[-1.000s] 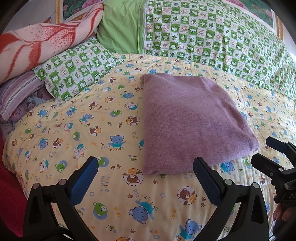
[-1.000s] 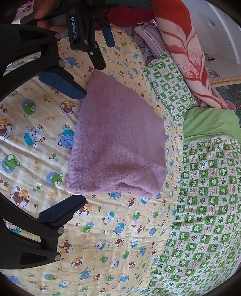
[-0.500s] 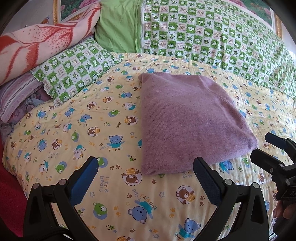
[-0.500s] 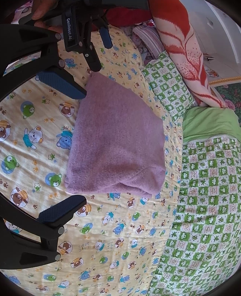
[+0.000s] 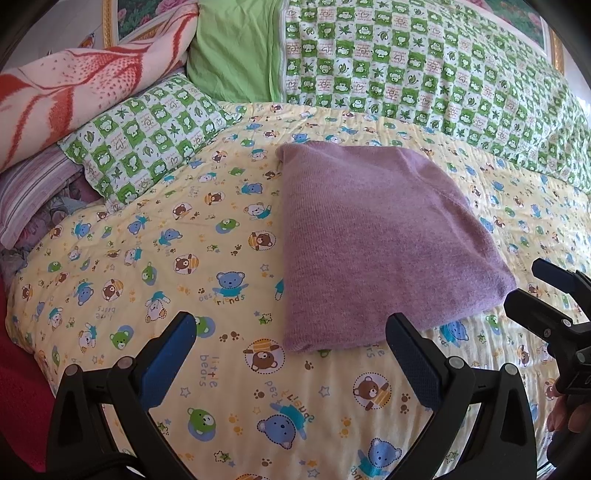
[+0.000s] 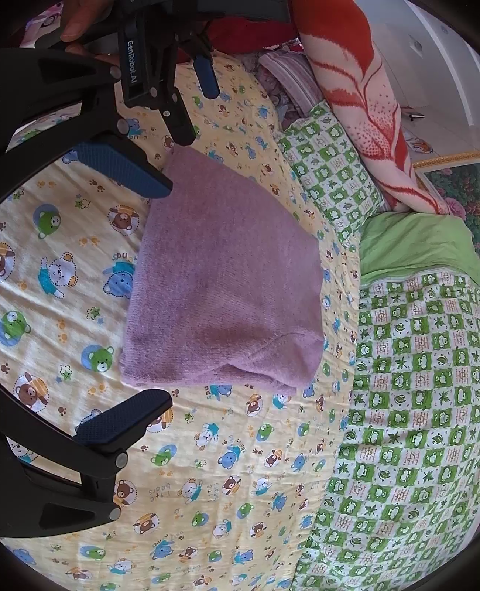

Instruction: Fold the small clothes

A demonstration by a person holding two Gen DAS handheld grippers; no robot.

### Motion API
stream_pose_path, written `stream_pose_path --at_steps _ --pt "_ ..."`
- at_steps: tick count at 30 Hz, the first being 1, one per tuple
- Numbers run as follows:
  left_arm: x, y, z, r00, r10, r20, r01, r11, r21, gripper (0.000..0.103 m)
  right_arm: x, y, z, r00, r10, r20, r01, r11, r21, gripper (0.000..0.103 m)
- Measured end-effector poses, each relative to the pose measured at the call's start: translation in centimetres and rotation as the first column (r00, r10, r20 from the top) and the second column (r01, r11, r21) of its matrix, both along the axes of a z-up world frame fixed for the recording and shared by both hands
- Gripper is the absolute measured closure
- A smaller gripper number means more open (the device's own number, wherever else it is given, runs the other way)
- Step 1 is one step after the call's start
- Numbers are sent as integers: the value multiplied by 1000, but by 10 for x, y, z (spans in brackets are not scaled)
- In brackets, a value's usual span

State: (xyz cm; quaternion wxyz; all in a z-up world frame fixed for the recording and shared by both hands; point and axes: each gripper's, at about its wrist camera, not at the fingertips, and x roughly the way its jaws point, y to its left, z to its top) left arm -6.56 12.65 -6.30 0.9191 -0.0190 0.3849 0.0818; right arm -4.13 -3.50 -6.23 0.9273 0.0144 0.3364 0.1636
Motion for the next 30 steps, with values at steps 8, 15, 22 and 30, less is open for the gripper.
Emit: stream_pose_path --at_steps 8,15,22,30 --pt "4 0 -1 1000 -2 -14 2 1000 -2 1 2 -1 0 1000 -2 -4 2 1000 0 0" --pt "9 0 3 1000 -5 -27 5 1000 -10 1 4 -2 0 1000 -2 -9 2 1000 2 0" --pt "17 -4 7 998 -13 -56 12 1000 -7 1 14 -1 5 1000 9 -23 -8 1000 8 0" --pt "22 -4 6 997 -10 -72 9 1000 -5 1 20 -2 10 1000 3 -17 -3 1000 19 0"
